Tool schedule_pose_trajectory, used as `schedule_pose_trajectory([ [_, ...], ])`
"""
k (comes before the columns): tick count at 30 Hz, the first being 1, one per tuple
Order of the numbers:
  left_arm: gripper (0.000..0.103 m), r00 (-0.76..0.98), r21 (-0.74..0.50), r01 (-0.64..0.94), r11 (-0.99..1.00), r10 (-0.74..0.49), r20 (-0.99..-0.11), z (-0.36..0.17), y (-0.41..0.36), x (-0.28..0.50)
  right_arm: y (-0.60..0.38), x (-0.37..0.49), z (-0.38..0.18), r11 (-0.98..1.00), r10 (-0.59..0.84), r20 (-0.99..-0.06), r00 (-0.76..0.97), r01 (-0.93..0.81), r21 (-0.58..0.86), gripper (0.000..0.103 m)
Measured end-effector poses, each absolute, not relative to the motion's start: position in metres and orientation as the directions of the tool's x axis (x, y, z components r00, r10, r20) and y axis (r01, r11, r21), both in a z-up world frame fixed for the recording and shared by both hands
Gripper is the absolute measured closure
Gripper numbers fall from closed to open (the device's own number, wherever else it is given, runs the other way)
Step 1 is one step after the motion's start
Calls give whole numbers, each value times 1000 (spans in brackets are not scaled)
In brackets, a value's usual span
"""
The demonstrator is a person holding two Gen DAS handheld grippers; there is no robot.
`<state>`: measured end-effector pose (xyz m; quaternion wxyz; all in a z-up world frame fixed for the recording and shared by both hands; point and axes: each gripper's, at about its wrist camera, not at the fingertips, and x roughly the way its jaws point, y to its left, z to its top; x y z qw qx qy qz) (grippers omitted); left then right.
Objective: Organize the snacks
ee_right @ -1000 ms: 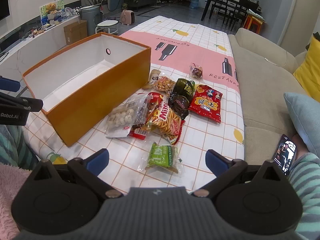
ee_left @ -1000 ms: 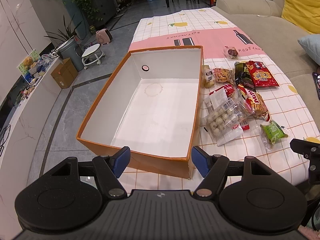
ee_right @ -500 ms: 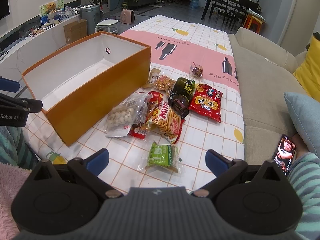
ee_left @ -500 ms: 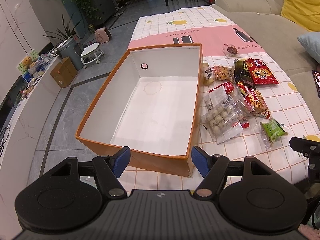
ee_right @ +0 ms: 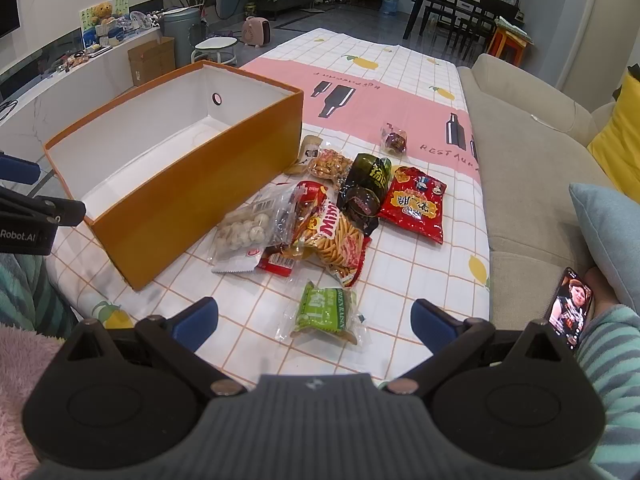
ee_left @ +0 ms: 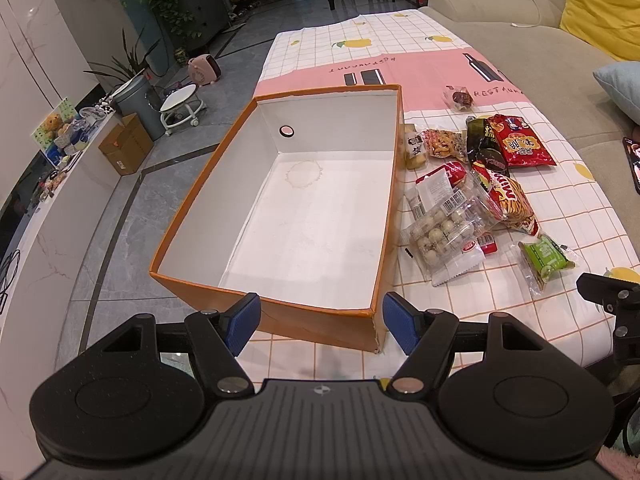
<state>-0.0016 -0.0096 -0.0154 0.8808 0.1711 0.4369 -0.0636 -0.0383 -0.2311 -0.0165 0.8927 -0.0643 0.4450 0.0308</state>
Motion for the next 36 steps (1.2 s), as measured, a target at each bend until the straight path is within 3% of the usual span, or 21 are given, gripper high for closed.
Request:
schedule_pose_trajectory([
  [15, 22, 618, 231, 310, 922, -11, -786, -12, -15, -4, -231, -39, -19, 987, 17, -799, 601, -135, -81, 4],
  [20, 28, 601, 176, 402, 899, -114, -791, -8, -22, -3, -233, -41, -24, 986, 46, -780, 624, -152, -63, 5],
  [24, 38, 584, 165, 497, 852, -188, -790, -11, -35, -1, -232, -36, -29, 982, 44, -793, 607, -172, -78, 12],
  [30, 39, 550, 202, 637, 744, -256, -795, -22, -62, 3, -241, -25, -46, 982, 32, -829, 558, -172, -78, 19],
  [36, 37, 519, 181, 694, 697, -311, -796, -28, -75, 20, -266, -7, -68, 995, 61, -868, 494, -104, 11, 19],
])
